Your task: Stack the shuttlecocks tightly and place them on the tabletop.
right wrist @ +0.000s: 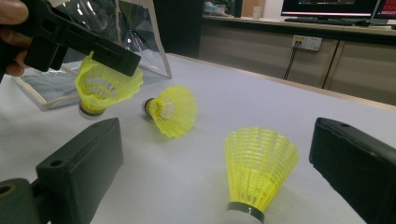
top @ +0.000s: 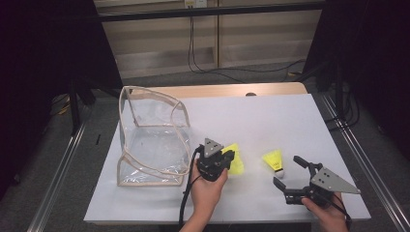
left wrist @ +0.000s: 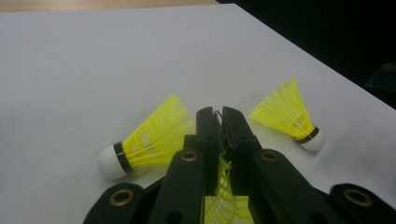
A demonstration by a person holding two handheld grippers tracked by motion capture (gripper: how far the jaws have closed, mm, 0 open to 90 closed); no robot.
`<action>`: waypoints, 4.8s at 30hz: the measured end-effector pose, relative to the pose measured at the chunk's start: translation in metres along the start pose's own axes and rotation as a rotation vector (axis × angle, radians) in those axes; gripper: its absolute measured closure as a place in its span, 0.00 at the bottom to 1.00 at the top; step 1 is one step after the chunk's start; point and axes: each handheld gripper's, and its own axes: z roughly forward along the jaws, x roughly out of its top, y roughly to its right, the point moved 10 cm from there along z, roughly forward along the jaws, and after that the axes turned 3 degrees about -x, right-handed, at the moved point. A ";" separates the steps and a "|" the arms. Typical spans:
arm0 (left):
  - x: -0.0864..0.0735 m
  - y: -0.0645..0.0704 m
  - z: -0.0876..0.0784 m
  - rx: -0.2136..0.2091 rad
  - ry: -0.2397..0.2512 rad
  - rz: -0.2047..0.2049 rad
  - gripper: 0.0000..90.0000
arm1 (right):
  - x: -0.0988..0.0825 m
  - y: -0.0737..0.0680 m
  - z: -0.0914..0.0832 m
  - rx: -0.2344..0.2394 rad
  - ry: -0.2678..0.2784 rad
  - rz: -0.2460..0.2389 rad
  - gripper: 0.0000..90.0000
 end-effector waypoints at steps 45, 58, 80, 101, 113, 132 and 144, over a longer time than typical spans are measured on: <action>0.057 -0.022 0.003 0.063 0.061 -0.004 0.96 | 0.000 0.001 0.000 -0.001 0.004 0.000 0.03; 0.062 -0.026 0.006 0.073 0.075 -0.027 0.96 | 0.000 0.001 0.000 -0.004 0.004 0.004 0.03; 0.074 -0.043 0.016 0.114 0.088 -0.058 0.95 | 0.001 0.002 -0.001 -0.007 0.009 -0.002 0.03; 0.075 -0.057 0.024 0.190 0.102 -0.027 0.95 | 0.000 0.001 -0.001 -0.002 0.006 0.001 0.03; 0.071 -0.063 0.033 0.216 0.100 -0.016 0.94 | 0.001 0.002 -0.001 -0.002 0.008 -0.001 0.03; 0.062 -0.078 0.046 0.252 0.084 -0.013 0.94 | 0.001 0.001 -0.001 0.004 0.012 0.001 0.03; 0.054 -0.087 0.053 0.264 0.057 -0.024 0.93 | 0.001 0.002 -0.001 0.002 0.010 0.004 0.03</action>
